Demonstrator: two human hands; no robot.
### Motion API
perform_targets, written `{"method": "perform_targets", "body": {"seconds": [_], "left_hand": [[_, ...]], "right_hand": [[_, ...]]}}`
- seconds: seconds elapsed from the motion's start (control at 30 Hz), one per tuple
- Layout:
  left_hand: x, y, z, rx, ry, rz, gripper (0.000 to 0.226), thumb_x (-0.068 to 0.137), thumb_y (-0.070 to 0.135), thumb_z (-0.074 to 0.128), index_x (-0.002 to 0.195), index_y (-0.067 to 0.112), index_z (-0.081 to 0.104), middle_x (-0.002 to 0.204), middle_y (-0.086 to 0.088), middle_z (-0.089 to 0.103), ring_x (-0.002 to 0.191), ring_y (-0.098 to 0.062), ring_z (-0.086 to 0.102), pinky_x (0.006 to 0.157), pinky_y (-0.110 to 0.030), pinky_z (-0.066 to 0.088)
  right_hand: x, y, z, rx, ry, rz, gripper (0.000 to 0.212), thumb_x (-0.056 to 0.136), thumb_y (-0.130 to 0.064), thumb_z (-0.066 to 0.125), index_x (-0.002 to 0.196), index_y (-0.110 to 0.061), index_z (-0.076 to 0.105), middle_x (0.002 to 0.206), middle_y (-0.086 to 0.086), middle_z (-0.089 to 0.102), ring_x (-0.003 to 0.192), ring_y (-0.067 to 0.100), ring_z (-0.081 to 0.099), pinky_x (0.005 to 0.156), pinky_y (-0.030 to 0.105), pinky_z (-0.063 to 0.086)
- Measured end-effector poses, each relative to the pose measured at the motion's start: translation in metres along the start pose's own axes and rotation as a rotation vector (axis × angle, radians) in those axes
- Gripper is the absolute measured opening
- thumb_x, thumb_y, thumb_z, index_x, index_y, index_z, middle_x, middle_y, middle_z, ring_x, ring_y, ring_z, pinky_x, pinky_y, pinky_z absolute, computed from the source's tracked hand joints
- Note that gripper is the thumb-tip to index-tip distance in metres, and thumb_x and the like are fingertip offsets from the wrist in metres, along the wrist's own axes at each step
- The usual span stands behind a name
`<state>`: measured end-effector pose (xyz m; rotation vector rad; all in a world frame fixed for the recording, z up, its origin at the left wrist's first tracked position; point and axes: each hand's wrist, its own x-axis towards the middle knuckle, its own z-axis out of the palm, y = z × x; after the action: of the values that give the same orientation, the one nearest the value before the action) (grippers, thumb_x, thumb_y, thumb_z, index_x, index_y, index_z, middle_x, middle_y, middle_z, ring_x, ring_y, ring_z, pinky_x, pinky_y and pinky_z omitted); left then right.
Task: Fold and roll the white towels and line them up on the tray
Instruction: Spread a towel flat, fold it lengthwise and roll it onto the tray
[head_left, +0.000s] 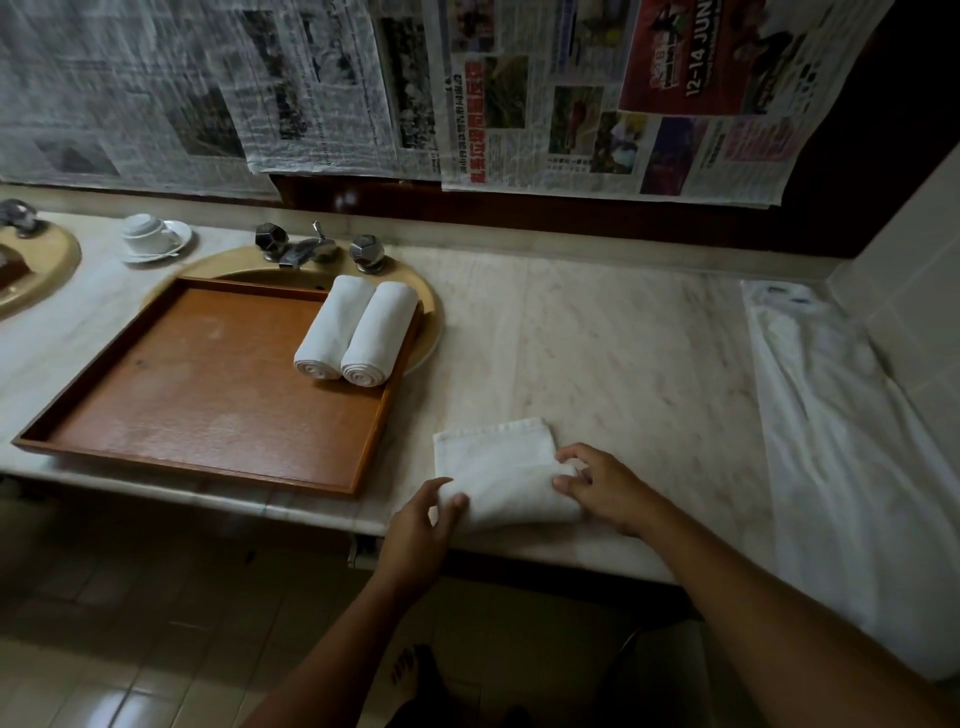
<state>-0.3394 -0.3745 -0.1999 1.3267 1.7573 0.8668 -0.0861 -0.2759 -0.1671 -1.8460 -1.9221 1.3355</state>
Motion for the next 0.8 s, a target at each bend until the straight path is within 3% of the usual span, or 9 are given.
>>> {"method": "perform_targets", "body": {"seconds": [0.1,0.17,0.3,0.37,0.47,0.57,0.67,0.73,0.8], "left_hand": [[0.013,0.002,-0.004,0.024,0.000,-0.040,0.049,0.093,0.055,0.057,0.128,0.021,0.060,0.118,-0.001,0.066,0.109,-0.018,0.063,0.084,-0.034,0.054],[0.016,0.006,-0.007,0.021,0.024,-0.057,0.042,0.091,0.053,0.062,0.126,0.030,0.056,0.114,0.005,0.061,0.103,-0.013,0.061,0.081,-0.035,0.056],[0.008,0.009,0.001,0.325,0.210,0.257,0.019,0.093,0.046,0.059,0.108,0.035,0.062,0.112,0.015,0.060,0.097,-0.007,0.055,0.077,-0.038,0.053],[0.001,0.008,0.003,0.419,0.234,0.359,0.024,0.096,0.044,0.053,0.110,0.030,0.066,0.113,0.009,0.067,0.095,-0.013,0.062,0.076,-0.041,0.055],[-0.011,-0.002,0.000,0.532,0.161,0.393,0.041,0.098,0.051,0.046,0.134,0.032,0.054,0.138,0.006,0.060,0.098,-0.015,0.067,0.081,-0.040,0.056],[-0.021,-0.006,-0.001,0.408,0.090,0.296,0.056,0.094,0.050,0.056,0.146,0.033,0.045,0.150,0.014,0.045,0.097,-0.006,0.066,0.083,-0.035,0.058],[-0.021,-0.002,0.001,0.200,0.087,0.200,0.055,0.091,0.050,0.059,0.143,0.032,0.050,0.139,0.020,0.050,0.116,0.001,0.055,0.092,-0.022,0.050],[-0.017,-0.002,-0.002,0.104,0.046,0.116,0.054,0.090,0.058,0.056,0.138,0.036,0.052,0.127,0.014,0.060,0.103,-0.002,0.062,0.081,-0.021,0.051],[-0.012,-0.004,-0.005,0.053,0.007,0.051,0.055,0.087,0.071,0.051,0.133,0.040,0.052,0.113,0.006,0.067,0.088,-0.009,0.066,0.071,-0.029,0.055]], "right_hand": [[0.004,-0.010,-0.004,-0.142,0.031,0.046,0.032,0.090,-0.054,0.061,0.117,-0.041,0.050,0.118,-0.004,0.058,0.114,0.023,0.056,0.103,0.043,0.037],[0.003,-0.014,-0.004,-0.267,0.160,0.028,0.029,0.088,-0.057,0.060,0.109,-0.041,0.049,0.111,-0.010,0.059,0.111,0.021,0.051,0.094,0.038,0.033],[-0.008,-0.013,0.011,-0.451,0.406,-0.236,0.010,0.093,-0.045,0.058,0.095,-0.035,0.058,0.111,-0.018,0.058,0.105,0.017,0.042,0.079,0.033,0.021],[-0.014,-0.001,0.023,-0.417,0.441,-0.334,0.017,0.096,-0.038,0.055,0.107,-0.032,0.067,0.120,-0.017,0.062,0.105,0.018,0.046,0.079,0.032,0.021],[-0.021,0.020,0.026,-0.263,0.303,-0.268,0.044,0.093,-0.039,0.060,0.136,-0.036,0.054,0.139,-0.007,0.051,0.121,0.019,0.045,0.099,0.034,0.029],[-0.027,0.024,0.025,-0.175,0.178,-0.187,0.055,0.089,-0.039,0.068,0.140,-0.044,0.045,0.135,-0.006,0.046,0.120,0.015,0.043,0.109,0.034,0.029],[-0.020,0.019,0.020,-0.027,0.142,-0.110,0.045,0.087,-0.044,0.070,0.128,-0.050,0.053,0.111,-0.002,0.051,0.102,0.018,0.054,0.100,0.035,0.044],[-0.014,0.014,0.014,-0.002,0.094,-0.127,0.041,0.083,-0.049,0.069,0.123,-0.046,0.058,0.110,-0.001,0.061,0.100,0.017,0.059,0.095,0.038,0.049],[-0.008,0.006,0.010,0.030,0.034,-0.122,0.037,0.085,-0.046,0.069,0.120,-0.040,0.060,0.121,-0.002,0.063,0.111,0.015,0.059,0.098,0.041,0.049]]}}
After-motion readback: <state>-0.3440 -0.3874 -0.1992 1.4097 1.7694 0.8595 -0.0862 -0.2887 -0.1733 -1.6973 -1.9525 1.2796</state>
